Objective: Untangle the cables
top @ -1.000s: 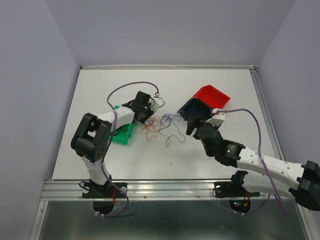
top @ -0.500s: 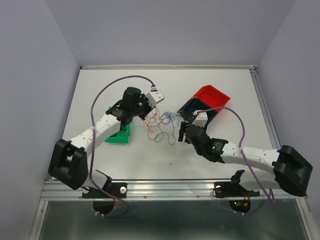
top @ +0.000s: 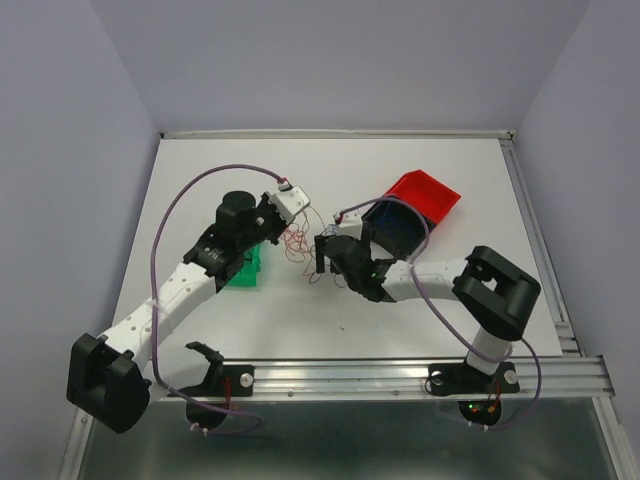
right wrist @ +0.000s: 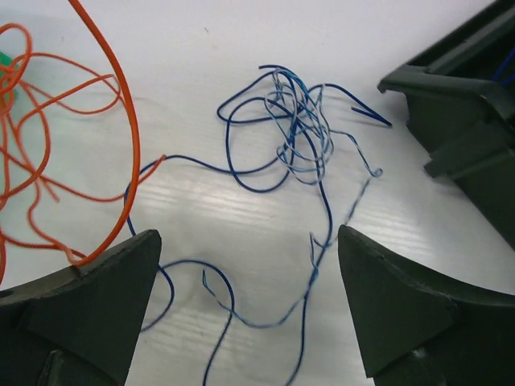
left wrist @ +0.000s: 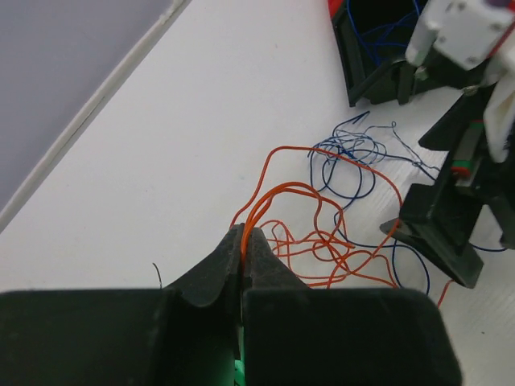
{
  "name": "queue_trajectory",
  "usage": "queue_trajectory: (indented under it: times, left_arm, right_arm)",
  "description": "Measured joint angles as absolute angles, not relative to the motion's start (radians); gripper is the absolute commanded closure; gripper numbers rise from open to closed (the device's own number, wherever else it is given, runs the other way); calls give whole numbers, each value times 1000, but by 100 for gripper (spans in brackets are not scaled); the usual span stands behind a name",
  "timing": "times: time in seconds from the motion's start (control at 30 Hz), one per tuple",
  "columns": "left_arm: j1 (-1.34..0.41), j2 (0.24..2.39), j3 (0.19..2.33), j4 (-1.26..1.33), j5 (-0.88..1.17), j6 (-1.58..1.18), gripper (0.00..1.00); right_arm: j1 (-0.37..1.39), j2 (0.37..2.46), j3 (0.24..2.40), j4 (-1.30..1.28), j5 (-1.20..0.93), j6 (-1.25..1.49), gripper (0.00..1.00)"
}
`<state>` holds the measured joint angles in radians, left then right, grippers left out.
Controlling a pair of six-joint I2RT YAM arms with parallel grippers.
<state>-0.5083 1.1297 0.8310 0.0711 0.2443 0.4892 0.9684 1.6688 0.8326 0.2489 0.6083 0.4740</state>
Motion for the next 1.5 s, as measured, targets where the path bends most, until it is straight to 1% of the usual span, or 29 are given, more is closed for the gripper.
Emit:
queue_trajectory:
  times: [0.03,0.1,0.2,0.3,0.4,0.43,0.47,0.5,0.53,0.7,0.87,1.03,1.13,1.33,1.43,1.5]
  left_arm:
    - [-508,1107,814,80,236,489,100]
    - [-508,1060,789,101,218,484,100]
    - [-508,1003,764,149,168,470,100]
    - [-506,972,755,192,114,454,100]
    - [-491,951,745,230,69,434,100]
    - [-487,950,745,236,60,429,100]
    - [-482,949,745,246,52,424,100]
    - [-477,949,745,252,45,419,100]
    - [-473,949,745,256,38,413,100]
    - [-464,950,745,265,24,404,100]
    - [-453,1004,813,238,-2,400,100]
    - [-443,1105,1009,173,-37,402,100]
    - [-432,1175,1178,127,-64,412,100]
    - [-424,1242,1478,17,-110,429,100]
    - [-424,1264,1622,2,-199,441,100]
    - [-424,1265,1671,10,-253,449,100]
  right_arm:
    - [968,1716,870,250,614,469,19]
    - [968,1790,927,244,626,467,25]
    - [968,1849,972,236,635,464,25]
    - [961,1865,986,224,644,467,25]
    - [950,1866,987,222,643,469,50]
    - [948,1867,988,218,644,473,68]
    - [944,1867,989,216,641,469,77]
    - [941,1869,989,214,638,472,94]
    - [937,1869,989,213,635,473,100]
    - [933,1861,984,202,637,481,99]
    - [933,1703,888,168,633,496,100]
    - [933,1462,798,128,613,509,99]
    - [934,1383,789,84,551,508,99]
    - [974,1339,754,-8,466,499,99]
    - [994,1335,750,-68,449,497,99]
    - [1011,1335,750,-107,450,501,100]
